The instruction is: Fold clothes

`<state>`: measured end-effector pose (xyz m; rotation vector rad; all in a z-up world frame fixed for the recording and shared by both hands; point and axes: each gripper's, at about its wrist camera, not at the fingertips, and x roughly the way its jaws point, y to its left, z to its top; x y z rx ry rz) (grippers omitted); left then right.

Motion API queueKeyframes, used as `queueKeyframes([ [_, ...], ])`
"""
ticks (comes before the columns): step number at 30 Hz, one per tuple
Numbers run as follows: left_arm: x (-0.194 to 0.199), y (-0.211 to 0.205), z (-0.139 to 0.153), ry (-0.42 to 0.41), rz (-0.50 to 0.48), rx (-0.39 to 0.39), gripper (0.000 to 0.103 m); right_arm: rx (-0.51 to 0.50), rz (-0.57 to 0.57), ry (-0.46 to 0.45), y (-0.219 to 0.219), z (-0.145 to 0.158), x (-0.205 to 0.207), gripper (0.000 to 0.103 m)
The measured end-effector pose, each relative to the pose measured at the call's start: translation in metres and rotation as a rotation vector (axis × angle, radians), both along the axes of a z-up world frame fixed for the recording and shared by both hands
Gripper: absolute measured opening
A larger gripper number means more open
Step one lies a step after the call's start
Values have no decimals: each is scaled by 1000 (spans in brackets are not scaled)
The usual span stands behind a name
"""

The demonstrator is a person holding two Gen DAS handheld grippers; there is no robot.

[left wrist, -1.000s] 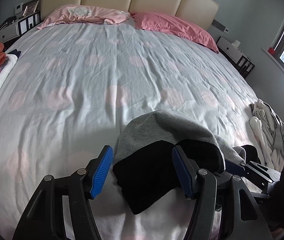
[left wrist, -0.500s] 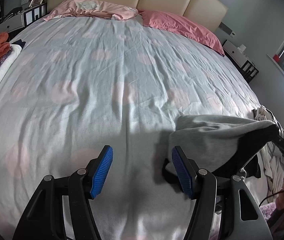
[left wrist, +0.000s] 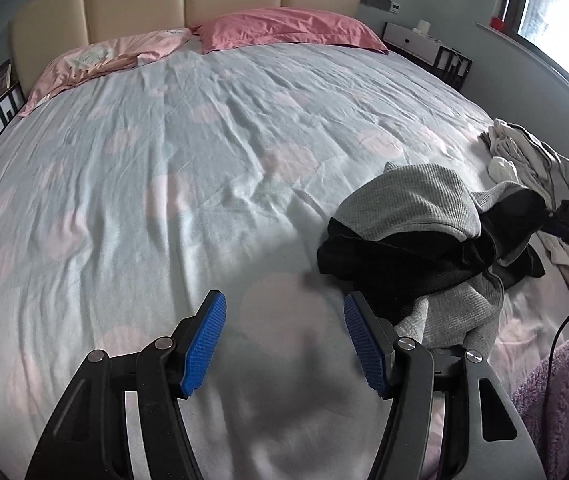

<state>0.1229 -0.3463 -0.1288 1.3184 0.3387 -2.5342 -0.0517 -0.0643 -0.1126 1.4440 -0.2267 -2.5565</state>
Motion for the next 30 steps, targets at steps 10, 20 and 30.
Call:
queueKeyframes([
  [10, -40, 27, -8, -8, -105, -31, 63, -41, 396, -41, -72, -7, 38, 46],
  [20, -81, 27, -34, -29, -58, 54, 63, 14, 377, -205, -93, -54, 32, 40],
  [30, -83, 32, -11, 86, 0, 56, 19, -2, 420, -110, -103, -42, 34, 13],
])
